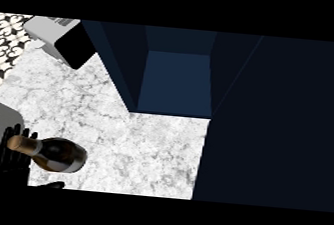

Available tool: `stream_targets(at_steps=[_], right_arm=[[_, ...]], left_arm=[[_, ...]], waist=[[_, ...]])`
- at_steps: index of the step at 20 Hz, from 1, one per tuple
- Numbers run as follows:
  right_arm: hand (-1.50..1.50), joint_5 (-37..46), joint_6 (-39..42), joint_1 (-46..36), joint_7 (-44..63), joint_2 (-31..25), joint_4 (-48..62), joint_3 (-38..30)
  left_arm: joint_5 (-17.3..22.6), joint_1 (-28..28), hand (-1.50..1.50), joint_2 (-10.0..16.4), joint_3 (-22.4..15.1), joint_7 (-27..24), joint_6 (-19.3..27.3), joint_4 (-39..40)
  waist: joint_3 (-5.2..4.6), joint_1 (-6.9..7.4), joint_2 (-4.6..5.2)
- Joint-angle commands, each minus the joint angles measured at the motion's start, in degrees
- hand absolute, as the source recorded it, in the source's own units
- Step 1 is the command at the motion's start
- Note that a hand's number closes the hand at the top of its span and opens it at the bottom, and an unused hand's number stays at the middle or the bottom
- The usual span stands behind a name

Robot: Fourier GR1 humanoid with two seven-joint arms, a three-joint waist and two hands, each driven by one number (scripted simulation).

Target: Pick up the wine, place it into the cabinet and close the cabinet

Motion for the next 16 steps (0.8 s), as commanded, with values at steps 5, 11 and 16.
stream_targets(at_steps=[5,11,16], right_arm=[[-1.50,-4.79,1.29,1.02,1.77,-0.59,-6.00,-1.68],[-1.50,-0.44,-1.16,-1.32,4.61,0.47,-5.98,0.64],[-1.50,-3.87,2.14,5.88,0.07,0.03,-8.77,-0.89]], left_arm=[[-1.35,-4.29,-1.50,-0.01,0.43,-1.96,0.30,7.13],[-0.53,-5.14,-1.50,-0.04,0.12,-3.27,-2.26,10.36],[-0.76,-6.04,-1.50,-0.83,0.29,-7.06,-3.12,14.23]], waist=[[0.01,-0.03,0.03],[0.00,0.14,0.01],[0.02,-0.13,-0.01]])
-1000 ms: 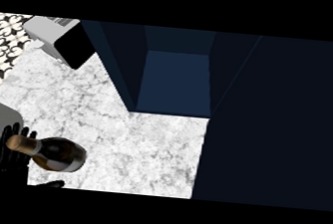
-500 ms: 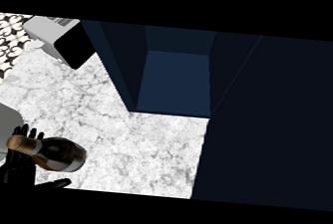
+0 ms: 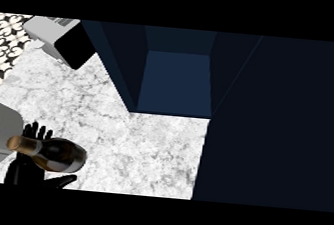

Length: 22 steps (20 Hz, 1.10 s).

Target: Pick up the wine, place it into the cabinet and close the cabinet

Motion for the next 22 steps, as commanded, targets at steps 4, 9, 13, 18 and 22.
stream_targets(at_steps=[4,9,13,18,22], right_arm=[[-1.50,-1.84,-3.04,-5.71,7.77,-0.32,-5.66,-1.32],[-1.50,-1.07,-1.78,-4.74,1.62,1.02,0.39,-0.84],[-1.50,-2.68,-1.89,-3.11,5.10,0.24,-4.87,-2.28],[-1.50,-0.04,-2.41,-2.44,5.23,1.14,-4.87,0.43],[-1.50,-3.59,-0.97,-1.28,4.91,0.25,-5.82,-2.13]], left_arm=[[1.20,-4.09,-1.50,0.99,1.93,-6.29,-4.30,11.26],[2.67,-3.01,1.50,-0.50,-0.85,-4.26,-7.20,6.10],[-1.98,-5.08,1.50,0.66,-2.60,-6.66,-5.71,8.30],[-7.66,-6.55,1.50,3.01,-4.07,-11.32,-4.33,11.09],[-6.44,-11.84,1.50,7.99,-3.82,-5.24,-8.39,12.05]], waist=[[-0.05,0.07,0.06],[0.00,0.28,0.05],[0.00,0.03,0.03],[-0.02,-0.10,0.03],[-0.01,-0.39,0.04]])
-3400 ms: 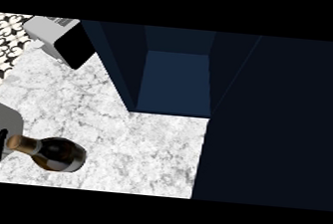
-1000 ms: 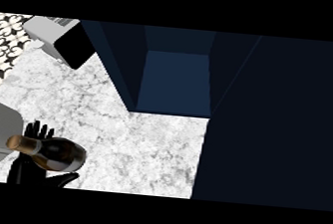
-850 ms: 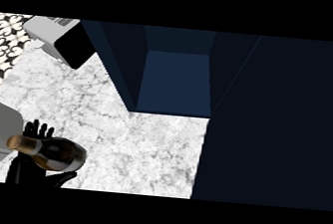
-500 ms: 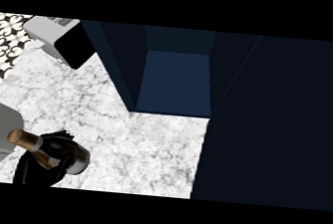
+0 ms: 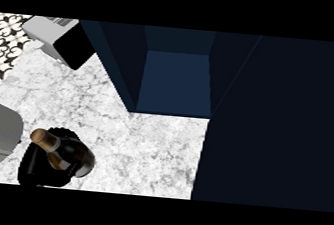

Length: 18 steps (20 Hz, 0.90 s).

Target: Pick up the wine, place it into the cabinet and close the cabinet

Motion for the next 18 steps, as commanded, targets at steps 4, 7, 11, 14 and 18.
stream_targets(at_steps=[4,7,11,14,18], right_arm=[[-1.50,-6.58,0.97,1.04,3.33,-0.66,-6.46,-2.21],[-1.50,-6.34,1.26,1.37,3.66,-0.74,-7.00,-1.78],[-1.50,-4.56,0.38,-0.07,1.87,0.68,-3.76,-0.92],[-1.50,-2.53,0.13,1.21,1.10,1.54,-5.11,0.59],[-1.50,-1.19,1.64,5.69,-2.89,2.99,-4.43,2.86]], left_arm=[[-3.48,-1.59,1.50,1.29,-1.95,-3.93,-1.87,2.42],[-3.66,-2.65,1.50,0.84,-1.73,-2.77,1.12,-1.94],[-5.67,-1.43,1.50,3.21,-0.05,-7.26,3.93,-5.51],[-2.37,-1.69,1.50,3.04,0.28,-1.48,3.04,-12.63],[1.72,-1.83,1.50,0.83,-2.15,6.60,0.36,-18.67]], waist=[[-0.02,0.14,0.03],[0.01,0.20,-0.03],[0.00,0.46,-0.05],[0.02,0.50,-0.10],[0.04,0.33,-0.09]])
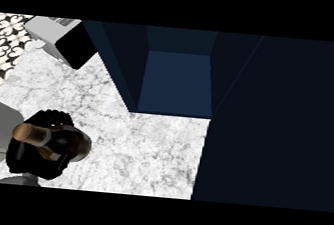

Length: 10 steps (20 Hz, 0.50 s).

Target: Pick up the wine, place it into the cabinet and close the cabinet

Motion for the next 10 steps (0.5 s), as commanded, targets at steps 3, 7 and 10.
stream_targets(at_steps=[3,7,10], right_arm=[[-1.50,2.35,-2.49,-1.26,2.49,2.00,-3.34,3.75],[-1.50,-2.68,-0.44,-1.41,2.19,-0.32,-2.82,-1.36],[-1.50,-4.19,0.59,0.64,0.85,-0.10,-2.59,-2.20]], left_arm=[[2.11,3.58,1.50,-4.86,-5.80,11.30,2.19,-16.19],[2.32,3.47,1.50,-4.47,-8.09,21.01,5.00,-25.78],[-1.07,4.64,1.50,-6.40,-11.65,23.89,7.95,-29.20]], waist=[[-0.01,0.33,-0.07],[0.01,0.21,0.00],[0.01,0.09,0.03]])
